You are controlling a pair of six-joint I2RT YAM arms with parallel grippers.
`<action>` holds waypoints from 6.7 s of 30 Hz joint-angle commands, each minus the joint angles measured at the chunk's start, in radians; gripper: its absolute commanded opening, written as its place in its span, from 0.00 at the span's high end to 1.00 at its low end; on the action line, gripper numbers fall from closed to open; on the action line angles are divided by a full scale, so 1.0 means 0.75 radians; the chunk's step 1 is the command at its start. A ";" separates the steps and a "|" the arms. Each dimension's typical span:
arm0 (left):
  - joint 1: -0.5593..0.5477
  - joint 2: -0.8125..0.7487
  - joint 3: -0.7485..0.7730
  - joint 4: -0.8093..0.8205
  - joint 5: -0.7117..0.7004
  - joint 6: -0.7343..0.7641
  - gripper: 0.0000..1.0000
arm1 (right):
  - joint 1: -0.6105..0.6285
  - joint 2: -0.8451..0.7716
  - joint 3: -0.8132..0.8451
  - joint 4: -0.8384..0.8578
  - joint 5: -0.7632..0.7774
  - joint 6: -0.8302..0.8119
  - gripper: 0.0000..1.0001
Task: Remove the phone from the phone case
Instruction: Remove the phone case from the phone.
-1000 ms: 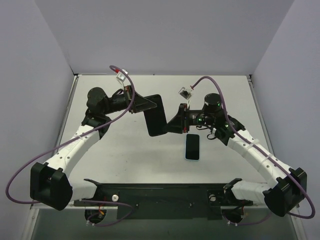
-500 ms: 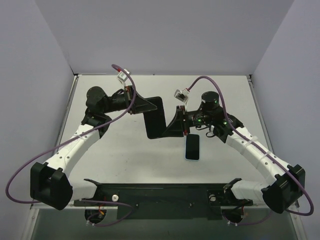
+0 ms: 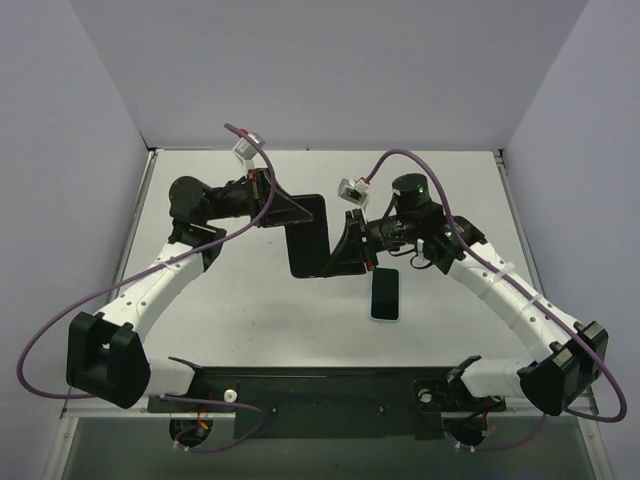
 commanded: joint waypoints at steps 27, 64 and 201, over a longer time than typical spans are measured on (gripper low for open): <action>-0.067 0.030 0.118 0.570 -0.011 -0.689 1.00 | 0.111 0.153 0.194 -0.342 0.063 -0.755 1.00; -0.100 -0.058 0.157 -0.322 0.112 0.060 1.00 | 0.131 0.110 0.075 -0.381 0.775 -1.166 1.00; -0.245 -0.064 -0.473 0.662 -1.414 -0.820 1.00 | 0.050 -0.314 -0.792 1.252 1.035 0.703 1.00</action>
